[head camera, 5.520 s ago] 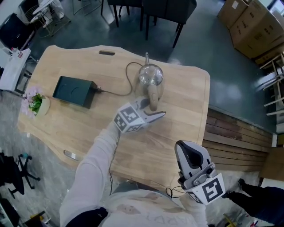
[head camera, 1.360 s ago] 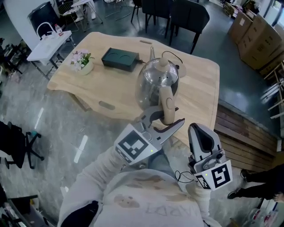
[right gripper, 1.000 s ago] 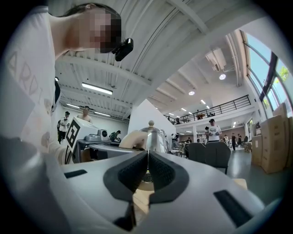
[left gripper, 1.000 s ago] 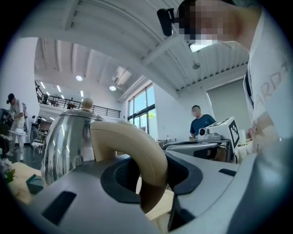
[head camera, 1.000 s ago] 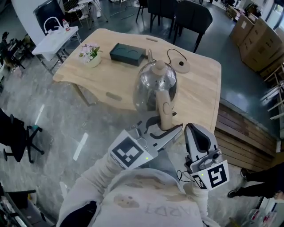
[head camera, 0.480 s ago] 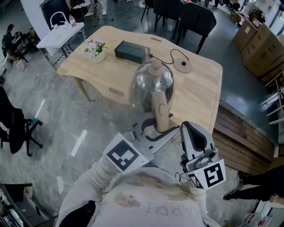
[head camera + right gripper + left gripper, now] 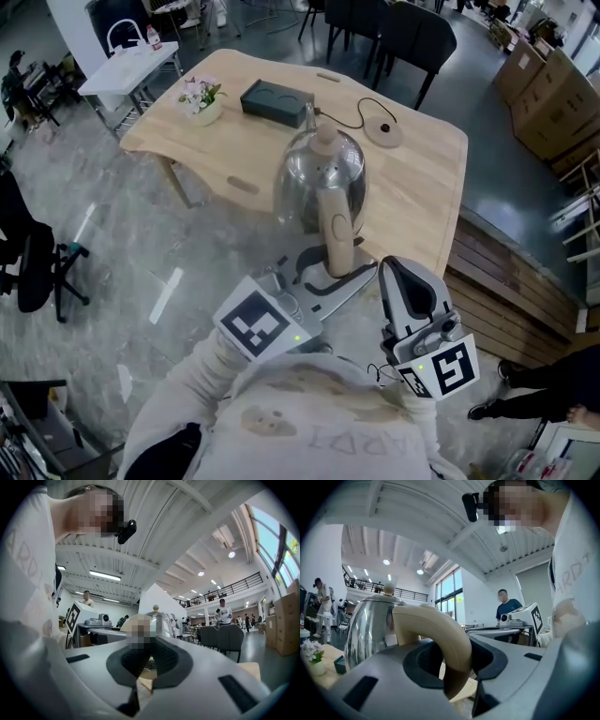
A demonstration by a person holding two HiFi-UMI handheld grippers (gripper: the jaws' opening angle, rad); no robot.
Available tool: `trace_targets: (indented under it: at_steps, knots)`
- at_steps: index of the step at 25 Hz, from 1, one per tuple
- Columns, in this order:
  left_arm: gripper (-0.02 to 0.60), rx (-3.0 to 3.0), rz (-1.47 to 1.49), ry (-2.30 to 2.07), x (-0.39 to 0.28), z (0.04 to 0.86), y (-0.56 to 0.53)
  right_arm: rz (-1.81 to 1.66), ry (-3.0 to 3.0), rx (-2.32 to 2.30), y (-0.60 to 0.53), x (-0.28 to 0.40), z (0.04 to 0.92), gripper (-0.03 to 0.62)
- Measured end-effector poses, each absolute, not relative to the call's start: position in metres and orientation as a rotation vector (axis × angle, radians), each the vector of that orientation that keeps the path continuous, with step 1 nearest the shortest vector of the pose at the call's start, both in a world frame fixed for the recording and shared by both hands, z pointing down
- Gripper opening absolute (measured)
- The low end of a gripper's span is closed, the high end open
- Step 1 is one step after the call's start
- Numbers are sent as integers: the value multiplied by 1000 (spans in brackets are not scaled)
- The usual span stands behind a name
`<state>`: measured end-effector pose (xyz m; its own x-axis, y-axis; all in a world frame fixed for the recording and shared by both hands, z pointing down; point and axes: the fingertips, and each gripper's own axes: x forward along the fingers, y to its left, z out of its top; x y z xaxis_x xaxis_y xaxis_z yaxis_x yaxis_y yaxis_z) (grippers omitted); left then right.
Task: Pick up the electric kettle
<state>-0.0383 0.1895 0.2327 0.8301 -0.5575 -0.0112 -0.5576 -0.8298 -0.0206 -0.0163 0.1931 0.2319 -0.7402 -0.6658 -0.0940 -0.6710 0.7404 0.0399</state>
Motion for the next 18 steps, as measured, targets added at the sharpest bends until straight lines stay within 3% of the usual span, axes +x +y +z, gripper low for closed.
trace_targets:
  at_steps: [18]
  knots:
    - [132, -2920, -2, 862, -36, 224, 194, 129, 2855, -1123, 200, -16, 231, 17]
